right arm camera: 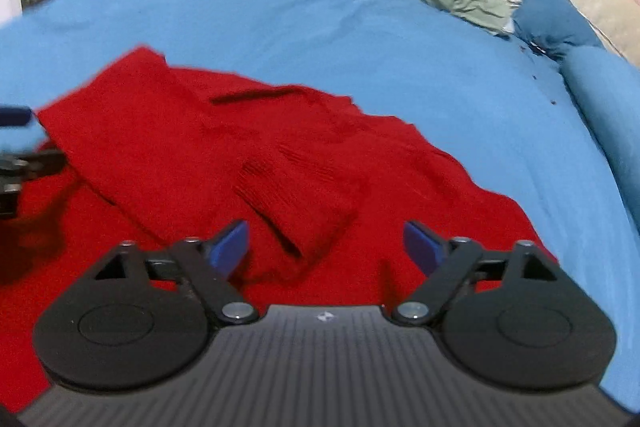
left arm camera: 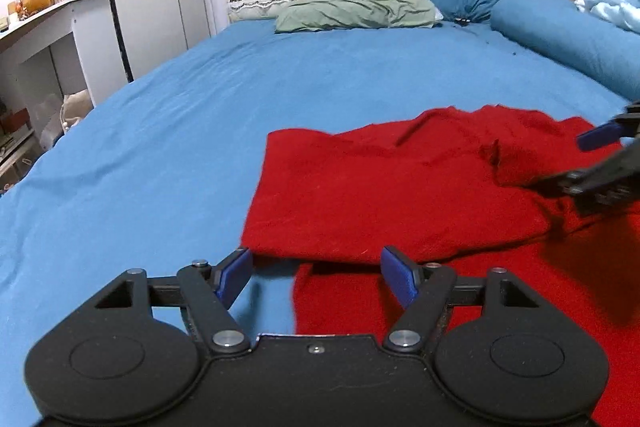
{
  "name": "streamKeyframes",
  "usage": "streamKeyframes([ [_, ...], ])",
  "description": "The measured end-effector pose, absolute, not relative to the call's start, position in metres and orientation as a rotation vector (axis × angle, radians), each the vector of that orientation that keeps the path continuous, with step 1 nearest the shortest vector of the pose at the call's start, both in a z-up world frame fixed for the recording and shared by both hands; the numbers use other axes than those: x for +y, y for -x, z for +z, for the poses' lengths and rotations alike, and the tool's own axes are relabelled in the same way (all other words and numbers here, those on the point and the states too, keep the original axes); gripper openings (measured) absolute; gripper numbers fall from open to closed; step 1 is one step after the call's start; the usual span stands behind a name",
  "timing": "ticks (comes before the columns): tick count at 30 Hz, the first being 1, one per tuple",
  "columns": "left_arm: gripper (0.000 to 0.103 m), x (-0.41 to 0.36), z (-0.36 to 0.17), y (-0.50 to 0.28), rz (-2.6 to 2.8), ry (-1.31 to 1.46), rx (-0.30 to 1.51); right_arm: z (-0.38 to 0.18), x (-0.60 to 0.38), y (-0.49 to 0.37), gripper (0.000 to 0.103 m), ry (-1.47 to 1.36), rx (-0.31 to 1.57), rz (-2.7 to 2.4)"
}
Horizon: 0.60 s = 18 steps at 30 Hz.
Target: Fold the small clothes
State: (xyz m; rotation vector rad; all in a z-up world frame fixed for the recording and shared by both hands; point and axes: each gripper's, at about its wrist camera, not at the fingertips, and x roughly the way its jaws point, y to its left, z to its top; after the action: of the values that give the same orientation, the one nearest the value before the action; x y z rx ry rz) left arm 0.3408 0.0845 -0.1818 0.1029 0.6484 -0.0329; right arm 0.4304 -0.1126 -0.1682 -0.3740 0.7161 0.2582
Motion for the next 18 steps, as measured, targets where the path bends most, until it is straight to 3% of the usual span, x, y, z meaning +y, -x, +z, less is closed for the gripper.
streamKeyframes([
  [1,0.075,0.086,-0.183,-0.345,-0.035,-0.094,0.659,-0.175,-0.107,-0.440,0.084,0.377,0.736,0.259],
  [3,0.075,0.096,-0.187,-0.345,-0.037,-0.076,0.673,-0.183,-0.106,-0.453,0.060,0.339,0.762,0.249],
  [5,0.076,0.098,-0.188,-0.351,-0.030,-0.073,0.677,-0.182,-0.119,-0.456,0.049,0.243,0.748,0.194],
  [10,0.076,0.108,-0.187,-0.355,-0.022,-0.006,0.687,-0.179,-0.177,-0.432,0.051,-0.066,0.702,0.095],
  [13,0.076,0.107,-0.190,-0.356,-0.016,0.006,0.702,-0.189,-0.203,-0.414,0.064,-0.204,0.711,0.101],
  [18,0.076,0.106,-0.192,-0.356,-0.010,-0.003,0.701,-0.197,-0.217,-0.408,0.075,-0.323,0.700,0.134],
])
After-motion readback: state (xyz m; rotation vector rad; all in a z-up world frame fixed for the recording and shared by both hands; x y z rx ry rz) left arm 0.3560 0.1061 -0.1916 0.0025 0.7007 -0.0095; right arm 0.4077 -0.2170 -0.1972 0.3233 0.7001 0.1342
